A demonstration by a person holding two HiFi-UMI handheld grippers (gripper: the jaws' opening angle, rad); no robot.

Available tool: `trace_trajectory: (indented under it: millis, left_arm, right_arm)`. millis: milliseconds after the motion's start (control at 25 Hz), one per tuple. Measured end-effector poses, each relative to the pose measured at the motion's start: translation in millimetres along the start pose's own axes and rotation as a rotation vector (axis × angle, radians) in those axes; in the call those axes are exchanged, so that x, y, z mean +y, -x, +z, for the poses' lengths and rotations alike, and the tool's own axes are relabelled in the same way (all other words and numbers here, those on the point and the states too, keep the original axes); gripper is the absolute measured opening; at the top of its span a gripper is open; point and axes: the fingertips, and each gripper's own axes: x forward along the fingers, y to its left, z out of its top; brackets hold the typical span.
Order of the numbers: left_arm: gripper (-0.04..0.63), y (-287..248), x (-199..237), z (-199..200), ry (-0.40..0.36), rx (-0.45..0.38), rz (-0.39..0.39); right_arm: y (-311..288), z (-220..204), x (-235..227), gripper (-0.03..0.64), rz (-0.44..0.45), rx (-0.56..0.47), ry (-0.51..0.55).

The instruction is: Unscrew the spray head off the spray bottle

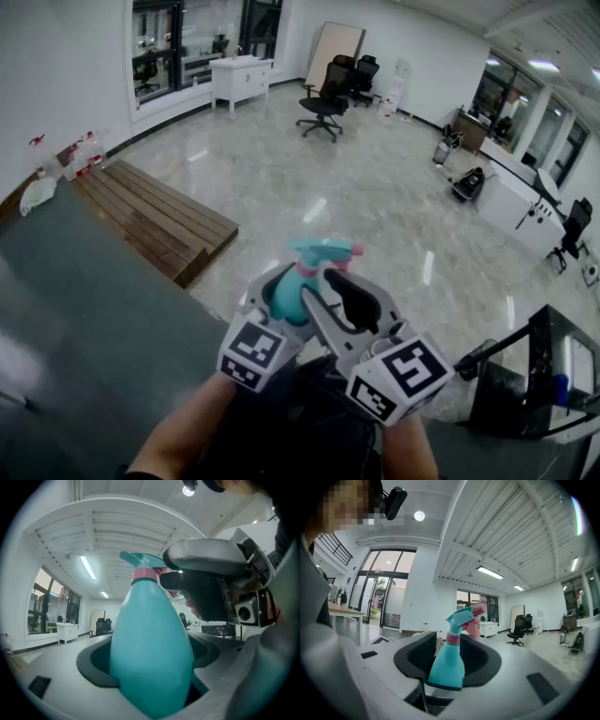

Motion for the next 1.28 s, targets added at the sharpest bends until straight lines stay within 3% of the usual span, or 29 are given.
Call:
trace_trajectory:
  millis: [280,600,800,1280]
  left_arm:
    - [0.428,-1,-6,-1,-0.020,0.007,-0.008]
    - [0.428,-1,-18,-1,-0.060,0.011,-0.078]
    - [0.428,2,-31,0,-0.059,0.017,-0.174]
    - [0.428,25,-61,10,-0.021,-0.005,-0.493]
  right_arm:
    - [-6,-2,-8,0.150,-0.054,-0.003,-0.021]
    - [0,-1,-12,0.141,-0.014,-0.021,-0.023]
    - [10,-3,-13,0.140,0.086,-0.030,-0.015]
    - [27,2,2,0.140,0.427,-0.089,-0.030]
